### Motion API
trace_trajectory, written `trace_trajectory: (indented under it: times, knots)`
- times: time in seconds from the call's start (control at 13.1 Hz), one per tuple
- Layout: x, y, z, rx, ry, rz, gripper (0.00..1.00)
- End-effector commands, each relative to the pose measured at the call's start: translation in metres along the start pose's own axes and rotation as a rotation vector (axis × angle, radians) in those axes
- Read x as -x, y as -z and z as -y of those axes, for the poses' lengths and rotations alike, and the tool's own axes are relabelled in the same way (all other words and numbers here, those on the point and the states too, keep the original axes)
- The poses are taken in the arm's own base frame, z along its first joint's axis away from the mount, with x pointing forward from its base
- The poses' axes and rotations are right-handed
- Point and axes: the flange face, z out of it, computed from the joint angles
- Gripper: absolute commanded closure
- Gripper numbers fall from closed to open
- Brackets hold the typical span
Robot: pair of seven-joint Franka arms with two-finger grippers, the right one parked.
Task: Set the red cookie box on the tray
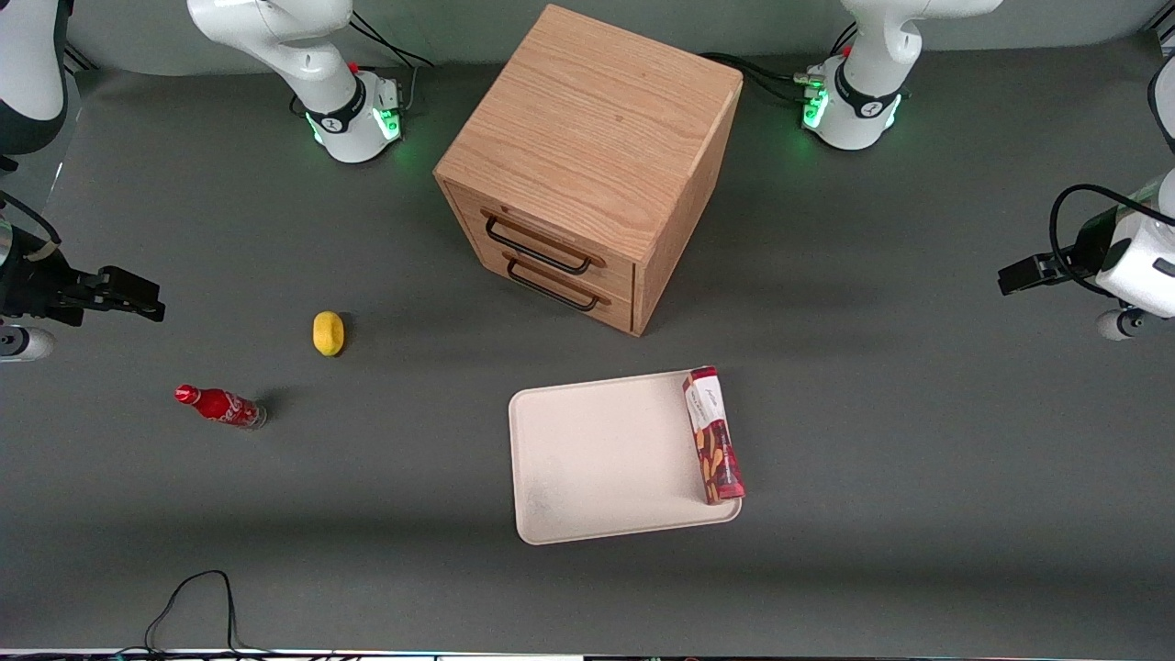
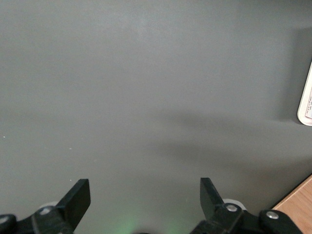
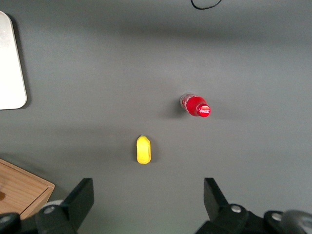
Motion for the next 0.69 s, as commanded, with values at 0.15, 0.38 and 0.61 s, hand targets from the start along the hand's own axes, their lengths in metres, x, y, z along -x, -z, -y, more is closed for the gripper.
trace_trajectory:
  times: [0.15, 0.38, 0.61]
  knots:
    - [0.006, 0.017, 0.008, 0.008, 0.004, 0.03, 0.0]
    - [0.005, 0.021, 0.009, 0.013, -0.001, 0.02, 0.0]
    - [0.006, 0.033, 0.01, 0.036, -0.072, 0.003, 0.0]
